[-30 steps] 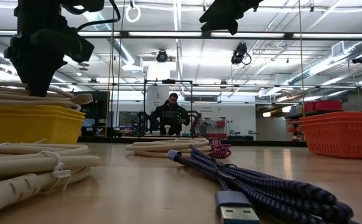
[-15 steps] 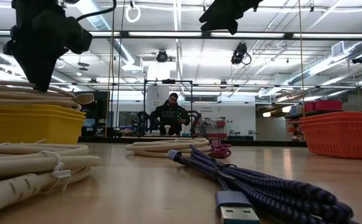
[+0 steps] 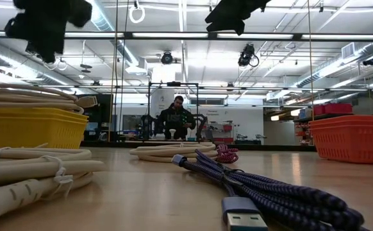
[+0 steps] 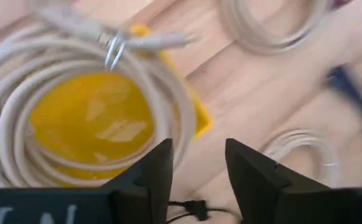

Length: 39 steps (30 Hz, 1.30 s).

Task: Pick & Place USB Port
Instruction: Put the black and pink charger cable into the orange bin

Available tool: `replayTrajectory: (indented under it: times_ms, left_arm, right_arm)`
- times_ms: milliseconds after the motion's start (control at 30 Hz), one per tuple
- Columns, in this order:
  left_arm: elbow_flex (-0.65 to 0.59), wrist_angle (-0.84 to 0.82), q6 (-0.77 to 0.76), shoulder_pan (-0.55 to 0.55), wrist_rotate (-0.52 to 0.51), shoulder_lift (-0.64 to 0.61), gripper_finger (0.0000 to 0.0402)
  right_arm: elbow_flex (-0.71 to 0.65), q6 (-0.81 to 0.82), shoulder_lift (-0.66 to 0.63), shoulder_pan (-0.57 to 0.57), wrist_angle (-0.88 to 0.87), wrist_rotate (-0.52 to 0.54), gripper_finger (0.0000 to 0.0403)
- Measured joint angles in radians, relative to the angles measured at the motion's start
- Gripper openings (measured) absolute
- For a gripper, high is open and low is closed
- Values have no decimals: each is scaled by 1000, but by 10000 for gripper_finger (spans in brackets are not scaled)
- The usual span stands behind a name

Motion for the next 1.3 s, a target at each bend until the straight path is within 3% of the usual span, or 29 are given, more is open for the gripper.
replayTrajectory:
  times_ms: [133,333,567,767,933,1167,1300]
  left_arm:
    - [96,24,37,0,-133,-40,169]
    - [261,227,318,1,-406,-77,170]
    - [354,235,521,1,-539,-76,170]
    - [354,214,584,3,-560,-71,170]
    - [354,210,599,6,-558,-72,170]
    - [354,210,664,6,-548,-72,169]
    - [354,209,681,6,-526,-72,169]
  right_arm:
    - [0,2,0,0,-4,0,168]
    - [-25,101,7,20,-79,-26,168]
    - [-308,311,10,115,-52,-44,168]
    - [-506,613,6,180,237,-33,168]
    - [-585,781,6,208,288,47,168]
    - [-598,914,33,217,366,146,168]
    - [-594,923,114,216,362,111,168]
